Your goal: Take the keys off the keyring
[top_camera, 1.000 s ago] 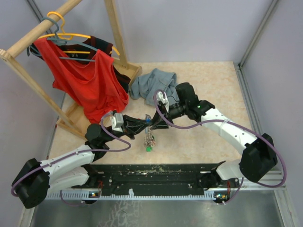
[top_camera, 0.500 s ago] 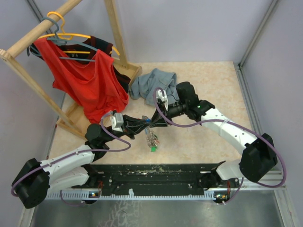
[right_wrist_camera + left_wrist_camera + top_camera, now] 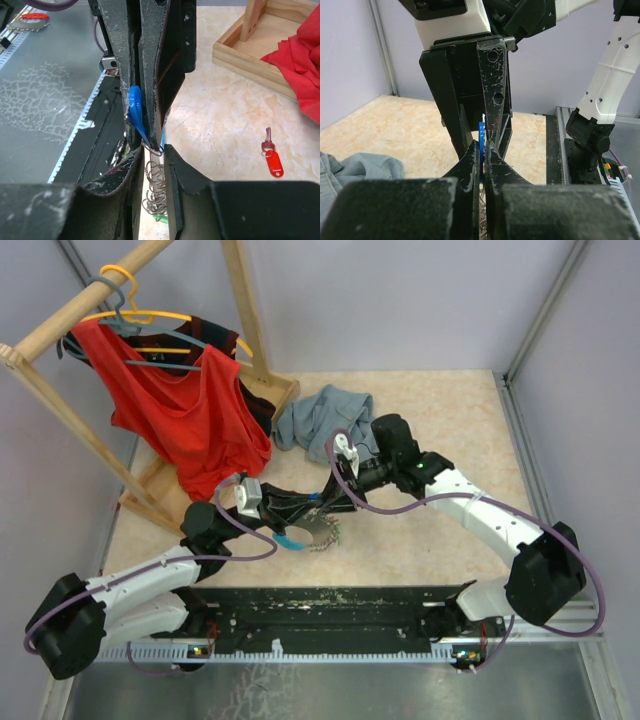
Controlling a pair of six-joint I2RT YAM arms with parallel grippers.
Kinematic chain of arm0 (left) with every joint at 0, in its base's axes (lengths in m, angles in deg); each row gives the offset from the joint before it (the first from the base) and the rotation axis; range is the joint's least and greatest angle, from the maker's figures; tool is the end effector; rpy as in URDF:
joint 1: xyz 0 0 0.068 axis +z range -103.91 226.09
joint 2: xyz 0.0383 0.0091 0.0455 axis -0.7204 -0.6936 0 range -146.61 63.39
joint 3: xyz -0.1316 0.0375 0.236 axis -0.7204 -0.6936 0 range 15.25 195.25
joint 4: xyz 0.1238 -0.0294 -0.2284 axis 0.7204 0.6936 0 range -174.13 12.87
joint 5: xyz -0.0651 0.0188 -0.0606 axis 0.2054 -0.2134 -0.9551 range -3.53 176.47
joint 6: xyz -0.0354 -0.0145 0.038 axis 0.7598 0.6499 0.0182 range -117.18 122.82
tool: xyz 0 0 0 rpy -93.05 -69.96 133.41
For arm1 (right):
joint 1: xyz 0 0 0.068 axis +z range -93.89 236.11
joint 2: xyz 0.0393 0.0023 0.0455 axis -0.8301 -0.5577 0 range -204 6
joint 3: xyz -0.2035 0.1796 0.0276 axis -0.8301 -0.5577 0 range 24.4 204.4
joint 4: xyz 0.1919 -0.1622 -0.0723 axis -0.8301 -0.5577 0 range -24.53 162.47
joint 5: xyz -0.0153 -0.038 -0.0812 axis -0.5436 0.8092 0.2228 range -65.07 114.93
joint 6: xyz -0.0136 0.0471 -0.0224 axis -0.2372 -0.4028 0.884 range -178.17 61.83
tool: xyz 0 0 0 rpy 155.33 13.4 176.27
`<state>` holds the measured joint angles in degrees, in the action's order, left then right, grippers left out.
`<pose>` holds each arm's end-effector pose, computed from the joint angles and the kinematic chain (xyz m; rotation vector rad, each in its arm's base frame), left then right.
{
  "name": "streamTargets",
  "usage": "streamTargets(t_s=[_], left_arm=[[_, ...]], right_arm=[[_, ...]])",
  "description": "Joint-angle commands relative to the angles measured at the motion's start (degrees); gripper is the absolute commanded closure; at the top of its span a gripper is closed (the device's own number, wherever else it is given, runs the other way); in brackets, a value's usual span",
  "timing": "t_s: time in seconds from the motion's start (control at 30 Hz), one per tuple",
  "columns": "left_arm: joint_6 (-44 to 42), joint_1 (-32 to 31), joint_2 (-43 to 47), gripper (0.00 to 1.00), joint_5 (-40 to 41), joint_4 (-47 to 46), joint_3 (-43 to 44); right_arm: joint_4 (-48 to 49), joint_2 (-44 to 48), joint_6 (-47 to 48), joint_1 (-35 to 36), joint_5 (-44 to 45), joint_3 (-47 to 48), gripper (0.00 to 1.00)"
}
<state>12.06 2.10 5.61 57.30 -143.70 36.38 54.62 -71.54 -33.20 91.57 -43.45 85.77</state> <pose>0.1379 -0.1572 0.2796 0.8149 1.0134 -1.0997 0.2148 0.1937 0.3119 -1.5491 1.2965 1.3778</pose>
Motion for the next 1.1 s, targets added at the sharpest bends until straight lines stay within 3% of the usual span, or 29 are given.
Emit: streamTargets(t_s=[0.0,0.13,0.63,1.07], left_arm=[[0.7,0.0,0.1,1.0,0.1,-3.9,1.7],[0.9,0.0,0.1,1.0,-0.1,-4.2,1.5],[0.9,0.1,0.9,1.0,0.4,-4.3,1.0],[1.1,0.0,0.8,1.0,-0.2,-4.8,1.0]], right_arm=[[1.3,1.4,0.2,0.2,-0.3,0.6,0.77],[1.2,1.4,0.4,0.2,-0.5,0.6,0.78],[0.0,1.5,1.7,0.2,-1.6,1.0,0.98],[-0.8,1.4,2.6,0.2,-3.1,1.0,0.87]])
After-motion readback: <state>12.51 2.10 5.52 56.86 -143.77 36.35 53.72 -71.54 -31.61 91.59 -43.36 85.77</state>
